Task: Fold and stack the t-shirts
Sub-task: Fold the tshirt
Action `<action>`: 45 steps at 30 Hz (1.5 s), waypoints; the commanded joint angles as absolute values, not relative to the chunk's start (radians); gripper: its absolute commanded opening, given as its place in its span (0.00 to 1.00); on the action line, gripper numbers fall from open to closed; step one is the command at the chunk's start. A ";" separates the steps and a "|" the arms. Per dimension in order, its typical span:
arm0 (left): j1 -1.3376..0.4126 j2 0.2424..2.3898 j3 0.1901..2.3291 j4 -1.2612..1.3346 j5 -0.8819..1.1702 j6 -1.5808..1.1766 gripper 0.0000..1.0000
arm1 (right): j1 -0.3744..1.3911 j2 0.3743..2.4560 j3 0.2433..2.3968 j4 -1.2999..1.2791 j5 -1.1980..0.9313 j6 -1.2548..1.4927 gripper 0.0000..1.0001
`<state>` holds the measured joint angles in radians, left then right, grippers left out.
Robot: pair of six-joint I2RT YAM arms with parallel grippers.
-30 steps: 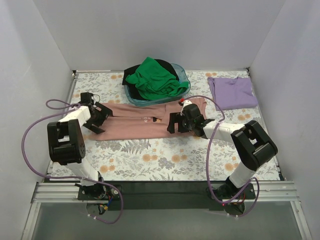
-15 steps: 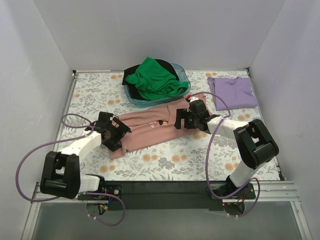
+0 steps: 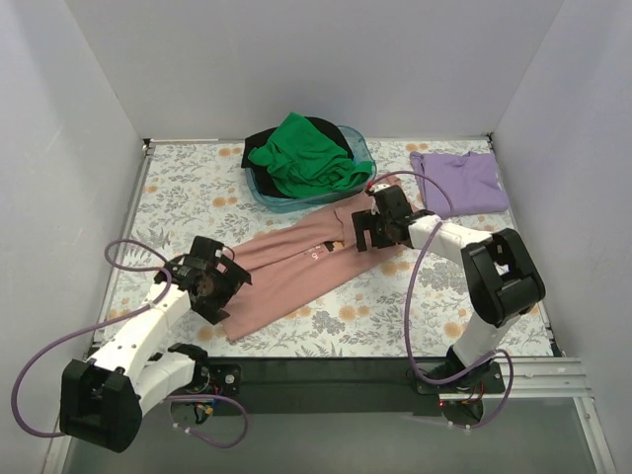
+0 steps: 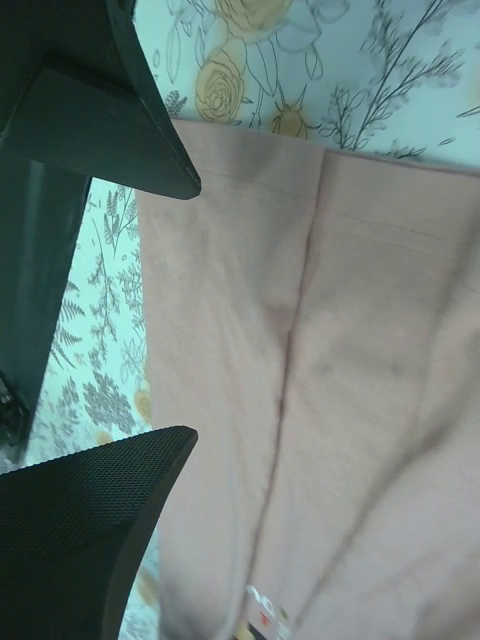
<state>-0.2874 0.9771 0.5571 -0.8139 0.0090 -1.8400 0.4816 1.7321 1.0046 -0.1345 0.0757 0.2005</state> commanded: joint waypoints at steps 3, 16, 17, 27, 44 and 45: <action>-0.272 1.075 0.791 -0.943 -0.228 -1.868 0.98 | 0.584 1.536 1.051 -0.265 0.077 0.178 0.99; 0.232 1.290 0.810 -0.704 0.035 -1.608 0.98 | 1.368 1.738 1.371 -0.319 0.326 0.275 0.98; 0.248 1.302 0.799 -0.681 0.061 -1.600 0.98 | 1.388 1.779 1.414 -0.324 0.342 0.272 0.98; 0.259 1.376 0.727 -0.516 0.227 -1.565 0.82 | 1.453 2.144 1.697 -0.333 0.339 0.233 0.89; 0.244 1.390 0.580 -0.454 0.229 -1.594 0.00 | 1.476 2.186 1.643 -0.336 0.298 0.259 0.12; 0.242 1.361 0.562 -0.456 0.238 -1.600 0.00 | 1.480 2.160 1.608 -0.336 0.287 0.271 0.09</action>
<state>0.2501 1.4277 0.6285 -0.4137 0.2516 -1.5909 1.4551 2.2192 1.6806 -0.3012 0.3122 0.2401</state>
